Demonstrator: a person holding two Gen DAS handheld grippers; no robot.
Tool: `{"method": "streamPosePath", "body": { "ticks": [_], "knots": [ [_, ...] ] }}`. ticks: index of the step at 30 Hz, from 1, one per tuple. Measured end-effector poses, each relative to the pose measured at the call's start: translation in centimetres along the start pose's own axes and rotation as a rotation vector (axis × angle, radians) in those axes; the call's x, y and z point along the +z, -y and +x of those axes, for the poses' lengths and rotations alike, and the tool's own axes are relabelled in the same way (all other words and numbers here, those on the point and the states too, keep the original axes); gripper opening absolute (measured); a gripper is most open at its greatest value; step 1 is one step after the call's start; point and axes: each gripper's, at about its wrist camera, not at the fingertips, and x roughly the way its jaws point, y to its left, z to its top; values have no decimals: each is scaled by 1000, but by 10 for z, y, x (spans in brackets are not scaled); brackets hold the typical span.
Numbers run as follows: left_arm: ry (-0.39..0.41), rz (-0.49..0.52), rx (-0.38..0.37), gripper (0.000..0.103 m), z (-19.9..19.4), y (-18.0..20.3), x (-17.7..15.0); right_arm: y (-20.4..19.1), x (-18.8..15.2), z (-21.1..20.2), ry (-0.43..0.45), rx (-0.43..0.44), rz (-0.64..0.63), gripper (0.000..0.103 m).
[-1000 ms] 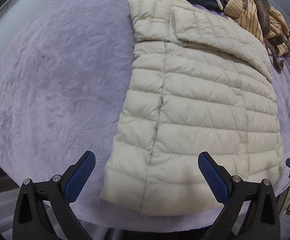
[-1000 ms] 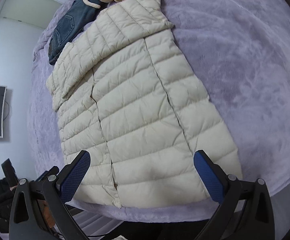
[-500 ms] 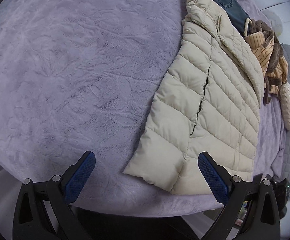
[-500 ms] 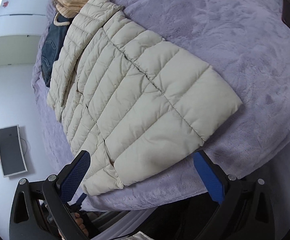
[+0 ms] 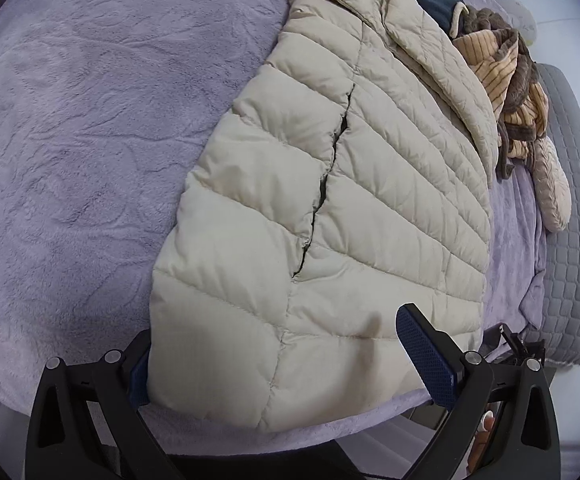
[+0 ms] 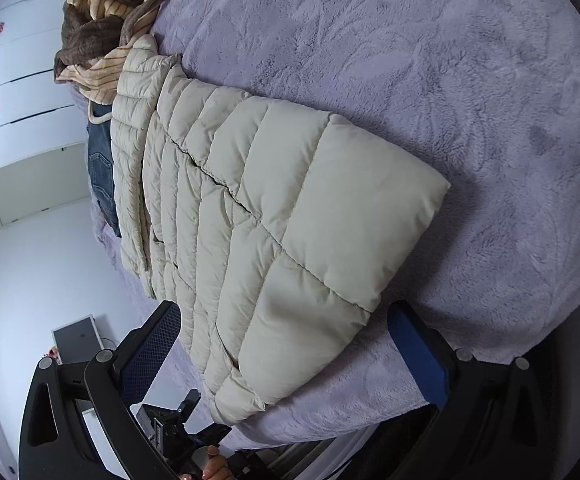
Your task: Fold large clothes
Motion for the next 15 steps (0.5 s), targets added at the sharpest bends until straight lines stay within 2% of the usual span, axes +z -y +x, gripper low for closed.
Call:
{"method": "streamPosePath", "body": {
  "ticks": [6, 11, 13, 14, 15],
  "knots": [
    [-2, -6, 43, 103, 5, 5, 2, -4, 9, 17, -29, 31, 5, 103],
    [24, -87, 33, 88, 2, 4, 6, -8, 19, 24, -78, 47, 22, 102],
    [21, -107, 15, 65, 2, 3, 7, -8, 22, 26, -98, 64, 35, 101],
    [14, -110, 4, 58, 3, 2, 8, -7, 24, 26, -106, 68, 42, 99],
    [6, -109, -10, 41, 4, 3, 9, -6, 25, 25, -112, 71, 50, 88]
  ]
}}
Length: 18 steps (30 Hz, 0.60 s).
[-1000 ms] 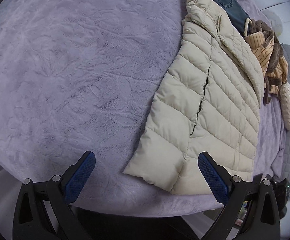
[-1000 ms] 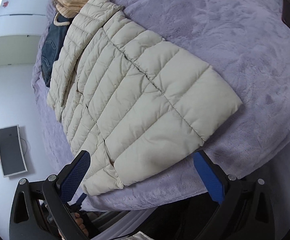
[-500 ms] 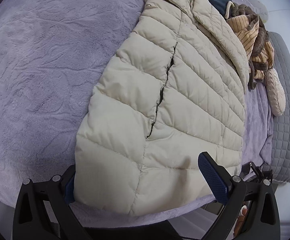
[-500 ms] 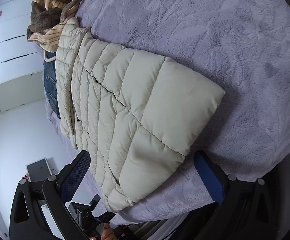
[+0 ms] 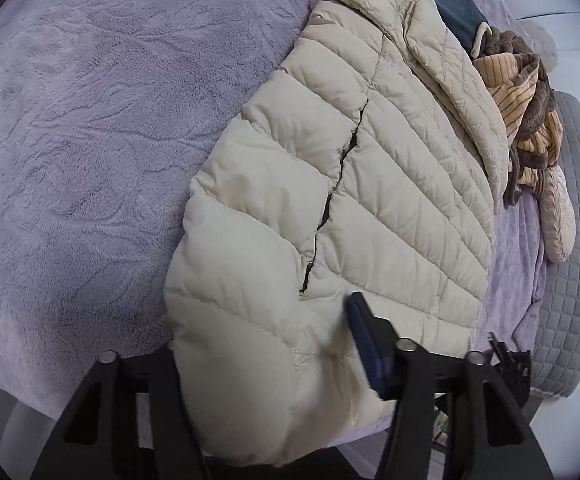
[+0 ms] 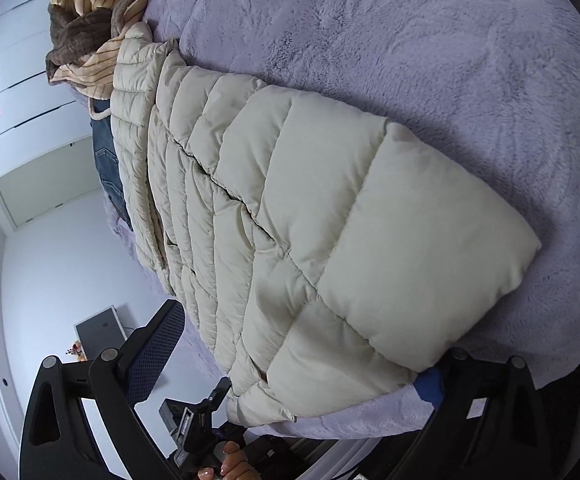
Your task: Fold large clothes
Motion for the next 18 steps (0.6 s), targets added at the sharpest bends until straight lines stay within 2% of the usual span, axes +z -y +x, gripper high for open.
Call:
{"method": "streamPosePath", "body": {
  "ticks": [1, 3, 4, 11, 18],
  "knots": [
    [-13, 6, -13, 26, 1, 1, 1, 2, 2, 0, -8, -2, 11, 78],
    [-22, 13, -20, 24, -1, 6, 2, 5, 5, 1, -30, -20, 30, 21],
    [-22, 18, -28, 24, -3, 10, 3, 4, 6, 2, -45, -7, 31, 16],
    [50, 42, -147, 24, -47, 55, 29, -50, 16, -12, -107, 64, -137, 14],
    [250, 66, -202, 24, -108, 117, 88, -150, 51, -21, -132, 107, -333, 14]
  ]
}}
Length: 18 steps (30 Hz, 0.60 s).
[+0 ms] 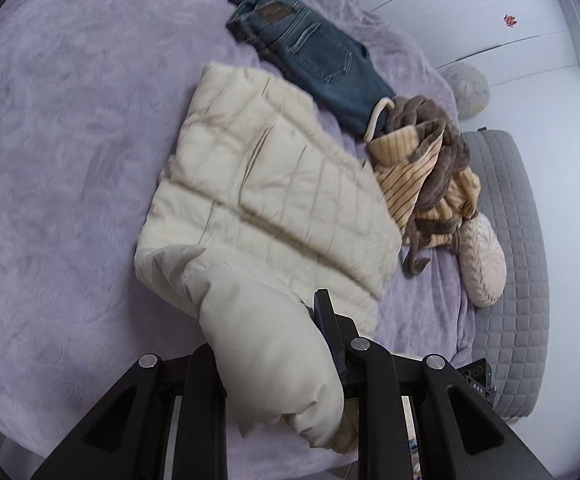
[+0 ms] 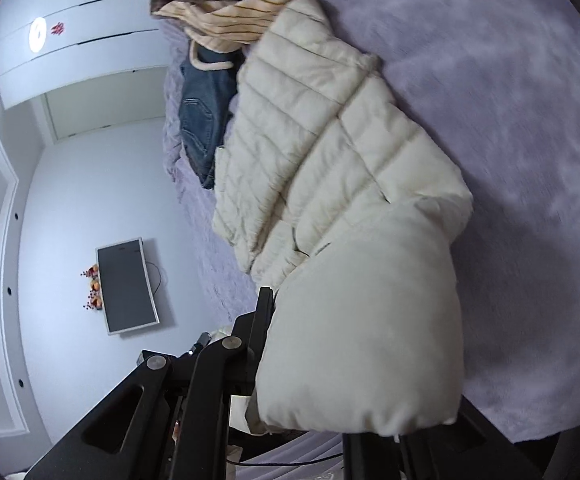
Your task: Fold large clothes
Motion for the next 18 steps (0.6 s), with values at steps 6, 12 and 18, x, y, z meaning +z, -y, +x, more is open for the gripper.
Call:
{"method": "streamPosePath", "body": {
  "ticks": [6, 12, 18],
  "knots": [
    [103, 49, 4, 24, -4, 42, 68, -84, 73, 4, -11, 16, -189, 14],
    [96, 70, 68, 24, 26, 47, 125, -139, 135, 39, -21, -41, -298, 14],
    [23, 96, 208, 24, 89, 22, 164, -136, 181, 95, -30, -143, -247, 14]
  ]
}}
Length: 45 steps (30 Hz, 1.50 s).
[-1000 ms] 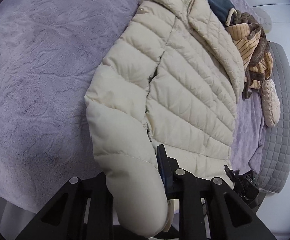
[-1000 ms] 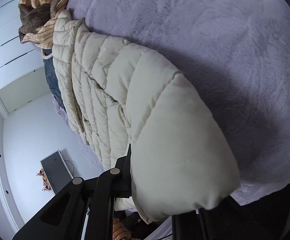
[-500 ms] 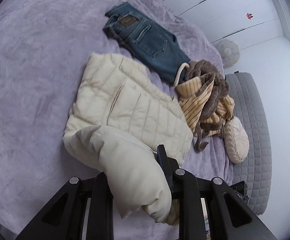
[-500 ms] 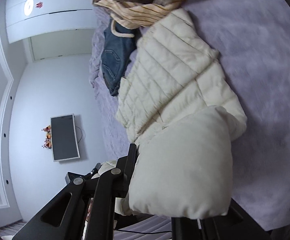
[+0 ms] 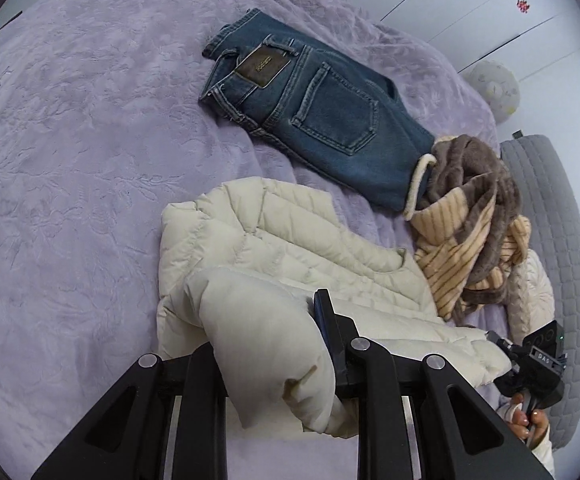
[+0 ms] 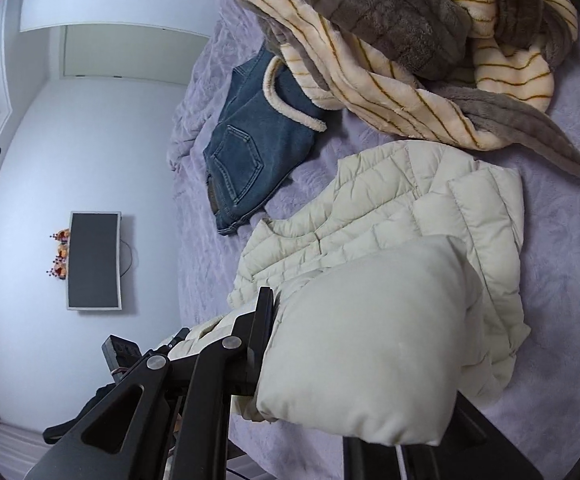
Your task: Fold large clothes
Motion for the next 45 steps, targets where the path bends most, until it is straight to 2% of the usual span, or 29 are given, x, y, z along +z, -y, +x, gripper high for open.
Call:
{"method": "streamPosePath", "body": {
  "ticks": [4, 8, 12, 14, 16, 17, 18, 19, 21, 27, 31, 34, 35, 36, 37, 38, 42, 45],
  "knots": [
    [-44, 47, 66, 24, 43, -7, 13, 20, 24, 39, 0, -71, 41, 14],
    [-79, 59, 85, 25, 72, -13, 22, 40, 38, 65, 17, -98, 105, 14],
    [-98, 73, 90, 25, 83, -13, 30, 47, 45, 74, 29, -118, 122, 14],
    [-89, 95, 91, 35, 80, -10, 32, 46, 48, 77, 33, -122, 121, 14],
    [-58, 115, 90, 71, 72, -7, 32, 42, 50, 78, 36, -134, 108, 15],
    [-36, 125, 100, 79, 67, -6, 32, 39, 51, 78, 34, -140, 99, 19],
    [-14, 137, 111, 85, 62, -4, 31, 37, 51, 77, 32, -145, 88, 28],
    [-6, 152, 122, 85, 59, -1, 31, 34, 51, 77, 31, -149, 77, 34],
    [-2, 174, 154, 85, 56, 1, 32, 28, 52, 75, 35, -157, 56, 55],
    [89, 152, 170, 85, 21, -5, 31, 6, 48, 57, 51, -188, -35, 57],
    [137, 127, 146, 85, -2, -10, 32, 0, 44, 40, 64, -201, -87, 57],
    [150, 163, 125, 85, -7, -5, 29, 2, 41, 29, 81, -227, -103, 57],
    [144, 186, 121, 85, -4, -1, 28, 4, 40, 28, 85, -245, -113, 56],
    [133, 211, 118, 84, 0, 4, 26, 5, 38, 28, 87, -272, -130, 47],
    [121, 236, 121, 78, 6, 10, 24, 5, 37, 29, 84, -301, -155, 37],
    [100, 260, 125, 77, 14, 15, 22, 5, 37, 32, 72, -330, -180, 22],
    [63, 324, 132, 77, 48, 35, 23, 8, 36, 50, 42, -420, -248, 20],
    [60, 343, 170, 77, 78, 42, 30, 10, 41, 65, 47, -482, -308, 20]
  ]
}}
